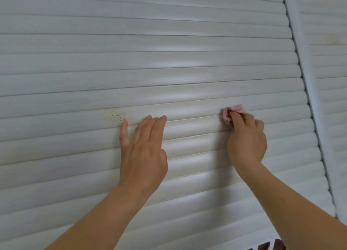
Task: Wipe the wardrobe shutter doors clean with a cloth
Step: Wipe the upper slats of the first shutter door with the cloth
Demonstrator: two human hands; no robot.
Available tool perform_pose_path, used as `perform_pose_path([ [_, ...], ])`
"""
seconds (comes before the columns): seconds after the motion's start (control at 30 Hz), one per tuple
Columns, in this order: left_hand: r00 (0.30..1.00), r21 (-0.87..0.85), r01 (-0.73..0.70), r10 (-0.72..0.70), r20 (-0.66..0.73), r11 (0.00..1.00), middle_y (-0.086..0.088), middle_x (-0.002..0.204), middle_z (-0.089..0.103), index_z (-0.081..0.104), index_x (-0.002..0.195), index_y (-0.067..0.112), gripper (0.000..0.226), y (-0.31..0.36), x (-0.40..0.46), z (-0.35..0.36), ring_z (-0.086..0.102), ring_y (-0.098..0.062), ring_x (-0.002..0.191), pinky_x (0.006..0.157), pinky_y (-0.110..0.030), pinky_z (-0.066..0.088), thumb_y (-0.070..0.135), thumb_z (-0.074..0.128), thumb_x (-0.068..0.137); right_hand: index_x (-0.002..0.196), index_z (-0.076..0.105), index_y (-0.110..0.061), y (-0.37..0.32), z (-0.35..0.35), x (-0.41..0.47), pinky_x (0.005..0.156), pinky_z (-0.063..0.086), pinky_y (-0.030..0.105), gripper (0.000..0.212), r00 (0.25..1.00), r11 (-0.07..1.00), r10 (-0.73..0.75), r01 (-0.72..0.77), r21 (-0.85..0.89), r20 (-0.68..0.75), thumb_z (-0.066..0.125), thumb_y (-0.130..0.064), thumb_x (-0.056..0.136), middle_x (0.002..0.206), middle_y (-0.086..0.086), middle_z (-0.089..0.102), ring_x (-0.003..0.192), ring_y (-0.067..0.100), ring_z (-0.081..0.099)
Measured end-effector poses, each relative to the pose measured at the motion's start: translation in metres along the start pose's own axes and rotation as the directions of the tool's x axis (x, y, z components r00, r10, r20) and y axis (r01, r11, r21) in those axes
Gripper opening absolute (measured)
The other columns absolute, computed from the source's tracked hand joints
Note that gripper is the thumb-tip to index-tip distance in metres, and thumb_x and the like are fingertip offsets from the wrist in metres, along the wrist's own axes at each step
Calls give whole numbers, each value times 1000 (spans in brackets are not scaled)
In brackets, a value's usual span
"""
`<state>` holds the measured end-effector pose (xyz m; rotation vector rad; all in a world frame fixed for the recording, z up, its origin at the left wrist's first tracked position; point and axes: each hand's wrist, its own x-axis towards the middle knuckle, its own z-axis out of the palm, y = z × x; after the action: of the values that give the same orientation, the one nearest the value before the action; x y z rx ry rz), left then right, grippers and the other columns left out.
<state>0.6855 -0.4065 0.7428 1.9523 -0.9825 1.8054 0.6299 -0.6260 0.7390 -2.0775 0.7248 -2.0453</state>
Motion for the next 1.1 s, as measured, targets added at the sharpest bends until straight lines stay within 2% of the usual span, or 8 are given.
perform_pose_path([
  [0.17,999,38,37,-38,18,999,-6,126,56,41,131,15,66,-23,-12,-9,43,-18,124,109,-51,10,15,25,67,103,69,-11,-52,9,-22,58,43,38,41,968,972,-211,222,72,-132,40,-6,74,101,13,66,88,41,58],
  [0.33,998,60,68,-69,14,996,-7,128,54,40,130,14,65,-44,-25,-21,38,-18,124,110,-50,10,14,24,67,99,71,-16,-103,15,-43,63,47,37,38,924,931,-335,354,84,-186,40,-16,75,97,8,66,94,27,41],
  [0.5,993,117,113,-115,7,987,-9,129,52,40,129,13,64,-74,-37,-39,41,-21,125,110,-50,13,14,28,66,97,71,-20,-153,20,-64,65,45,34,34,884,891,-427,447,80,-190,45,-17,75,92,2,65,91,25,43],
  [0.7,992,178,120,-124,9,977,-13,126,52,47,127,7,72,-104,-42,-52,40,-24,122,109,-49,15,1,66,57,93,72,-19,-201,16,-81,65,45,33,38,846,838,-512,530,132,-147,40,-13,73,92,2,66,85,27,59],
  [0.83,991,203,127,-133,16,971,-15,120,52,50,123,4,71,-117,-43,-58,40,-26,118,108,-47,15,1,68,54,99,70,-20,-202,10,-77,63,44,32,38,823,805,-561,567,178,-86,44,-14,73,106,6,63,85,27,55],
  [0.93,994,223,103,-110,21,969,-14,115,53,54,118,4,64,-123,-43,-59,40,-26,112,106,-47,17,4,66,55,99,72,-17,-174,9,-66,64,48,37,32,856,831,-505,516,207,-109,61,-7,71,100,11,64,86,34,57],
  [1.03,996,227,83,-89,15,970,-12,110,55,57,113,5,55,-128,-44,-60,41,-26,108,105,-47,18,7,60,58,93,73,-16,-156,10,-62,73,38,36,27,937,926,-326,344,155,-127,56,-13,71,93,10,66,94,30,41],
  [1.1,997,226,73,-77,8,971,-10,107,56,60,109,7,51,-129,-44,-60,41,-25,106,104,-47,20,10,55,58,87,73,-16,-162,13,-65,73,33,34,24,951,943,-279,297,147,-135,56,-13,72,89,9,66,91,31,45],
])
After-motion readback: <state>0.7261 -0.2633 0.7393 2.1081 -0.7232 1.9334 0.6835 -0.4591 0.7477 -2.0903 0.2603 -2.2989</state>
